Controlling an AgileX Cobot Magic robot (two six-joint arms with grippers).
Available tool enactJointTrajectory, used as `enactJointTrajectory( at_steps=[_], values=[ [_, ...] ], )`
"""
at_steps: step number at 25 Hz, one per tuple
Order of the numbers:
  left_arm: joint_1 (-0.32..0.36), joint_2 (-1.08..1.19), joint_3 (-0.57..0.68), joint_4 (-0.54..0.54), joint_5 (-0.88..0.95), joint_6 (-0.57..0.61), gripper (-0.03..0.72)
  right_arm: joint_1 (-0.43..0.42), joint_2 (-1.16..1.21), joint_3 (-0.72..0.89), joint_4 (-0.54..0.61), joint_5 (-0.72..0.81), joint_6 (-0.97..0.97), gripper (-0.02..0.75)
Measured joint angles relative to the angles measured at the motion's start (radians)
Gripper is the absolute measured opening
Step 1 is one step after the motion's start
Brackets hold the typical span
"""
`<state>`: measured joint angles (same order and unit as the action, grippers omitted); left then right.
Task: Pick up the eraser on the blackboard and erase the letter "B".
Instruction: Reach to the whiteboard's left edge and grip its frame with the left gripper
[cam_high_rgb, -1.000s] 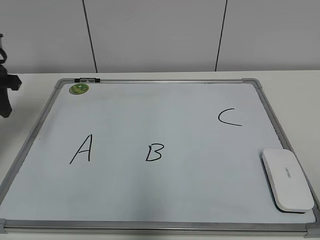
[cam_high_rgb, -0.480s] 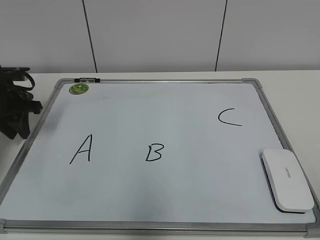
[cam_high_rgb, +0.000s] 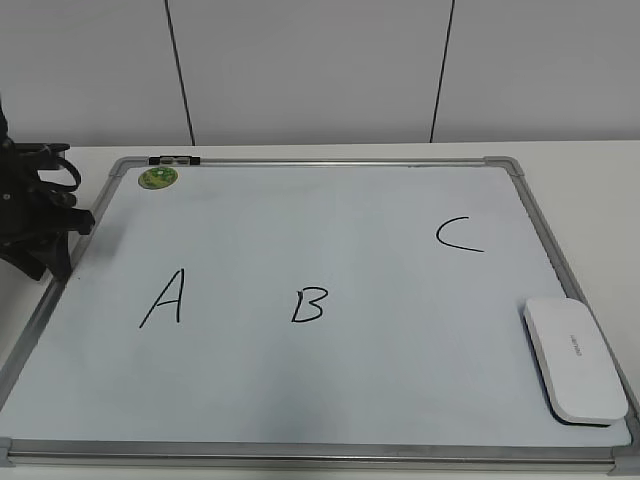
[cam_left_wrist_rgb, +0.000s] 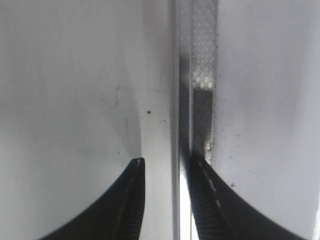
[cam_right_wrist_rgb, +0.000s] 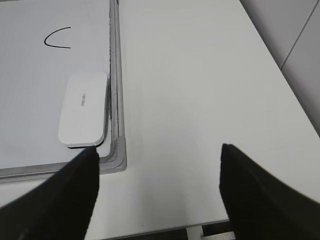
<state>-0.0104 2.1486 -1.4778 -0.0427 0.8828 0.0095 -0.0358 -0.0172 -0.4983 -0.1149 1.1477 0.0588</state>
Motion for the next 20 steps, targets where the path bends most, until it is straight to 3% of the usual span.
enactJointTrajectory(
  at_steps=[5, 11, 20],
  values=[
    [0.0, 0.004, -0.001, 0.0, 0.002, 0.0, 0.232, 0.0, 0.0, 0.0, 0.0, 0.0, 0.0, 0.554],
    [-0.002, 0.004, -0.002, -0.009, 0.008, 0.0, 0.029, 0.0, 0.0, 0.0, 0.0, 0.0, 0.0, 0.554],
    [-0.002, 0.004, -0.004, -0.013, 0.009, -0.002, 0.02, 0.0, 0.0, 0.0, -0.004, 0.0, 0.0, 0.554]
  ],
)
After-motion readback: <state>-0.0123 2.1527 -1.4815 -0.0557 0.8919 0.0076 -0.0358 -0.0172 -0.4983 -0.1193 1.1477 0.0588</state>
